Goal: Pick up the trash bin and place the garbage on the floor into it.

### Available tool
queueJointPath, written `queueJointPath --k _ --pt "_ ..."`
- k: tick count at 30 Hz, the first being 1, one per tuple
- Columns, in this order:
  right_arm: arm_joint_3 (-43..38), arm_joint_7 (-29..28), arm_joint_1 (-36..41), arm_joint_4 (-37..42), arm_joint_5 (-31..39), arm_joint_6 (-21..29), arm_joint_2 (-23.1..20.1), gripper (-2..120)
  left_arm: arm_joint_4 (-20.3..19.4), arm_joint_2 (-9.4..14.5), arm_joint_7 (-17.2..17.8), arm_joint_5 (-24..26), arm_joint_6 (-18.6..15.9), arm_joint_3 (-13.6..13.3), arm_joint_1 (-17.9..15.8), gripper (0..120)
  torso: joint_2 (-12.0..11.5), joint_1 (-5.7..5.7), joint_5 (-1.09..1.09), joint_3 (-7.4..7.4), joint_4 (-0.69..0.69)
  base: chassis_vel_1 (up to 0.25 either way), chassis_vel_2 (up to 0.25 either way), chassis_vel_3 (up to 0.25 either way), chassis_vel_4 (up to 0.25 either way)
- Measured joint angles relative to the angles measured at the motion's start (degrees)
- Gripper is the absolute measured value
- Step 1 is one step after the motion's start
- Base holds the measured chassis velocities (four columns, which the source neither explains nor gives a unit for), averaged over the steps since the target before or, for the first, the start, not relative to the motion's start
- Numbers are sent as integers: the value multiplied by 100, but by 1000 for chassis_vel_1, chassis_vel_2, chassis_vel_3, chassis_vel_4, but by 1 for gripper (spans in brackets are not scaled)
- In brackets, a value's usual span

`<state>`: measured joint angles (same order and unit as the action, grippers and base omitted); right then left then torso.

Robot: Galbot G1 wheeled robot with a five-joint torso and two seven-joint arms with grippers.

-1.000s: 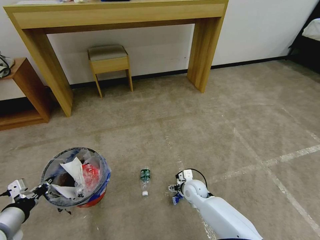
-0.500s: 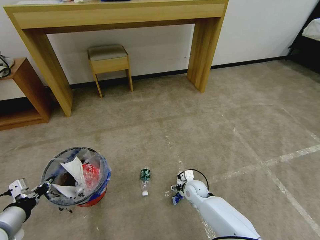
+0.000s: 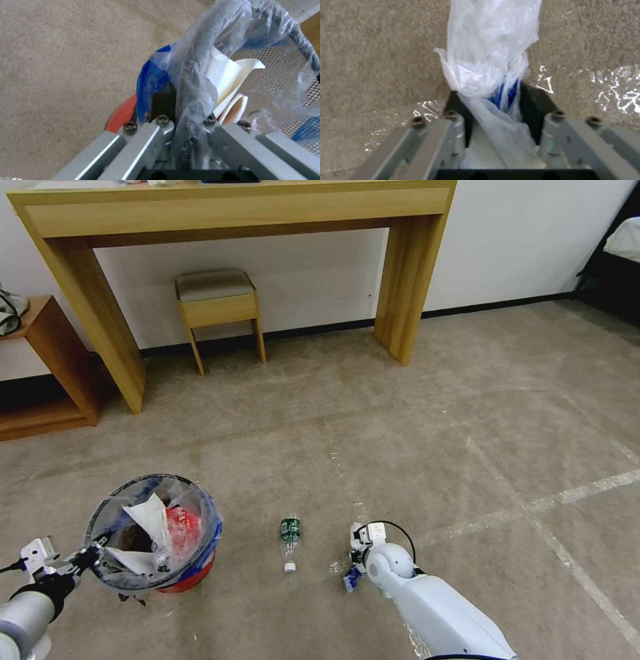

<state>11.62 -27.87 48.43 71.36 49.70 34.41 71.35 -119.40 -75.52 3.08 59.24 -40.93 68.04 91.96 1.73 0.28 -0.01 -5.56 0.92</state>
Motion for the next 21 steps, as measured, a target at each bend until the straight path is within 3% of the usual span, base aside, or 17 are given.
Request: queueJointPath --k 5,6,14,21 --pt "-6 8 37 54 4 -9 -31 11 0 -34 2 -7 0 -17 -2 1 -1 0 2 0 -1 0 0 0 0" --pt "-19 7 70 133 20 -16 -76 2 0 -37 2 -11 0 -22 -2 1 -1 0 2 -1 -1 0 0 0 0" --pt "-379 -55 91 1003 332 -54 -545 0 -64 9 15 18 -13 -17 4 1 -1 0 1 -1 1 0 0 0 0" --pt "-614 139 -363 1822 543 -569 -890 0 -179 34 61 144 -44 -46 8 1 -1 0 2 -1 0 0 0 0 0"
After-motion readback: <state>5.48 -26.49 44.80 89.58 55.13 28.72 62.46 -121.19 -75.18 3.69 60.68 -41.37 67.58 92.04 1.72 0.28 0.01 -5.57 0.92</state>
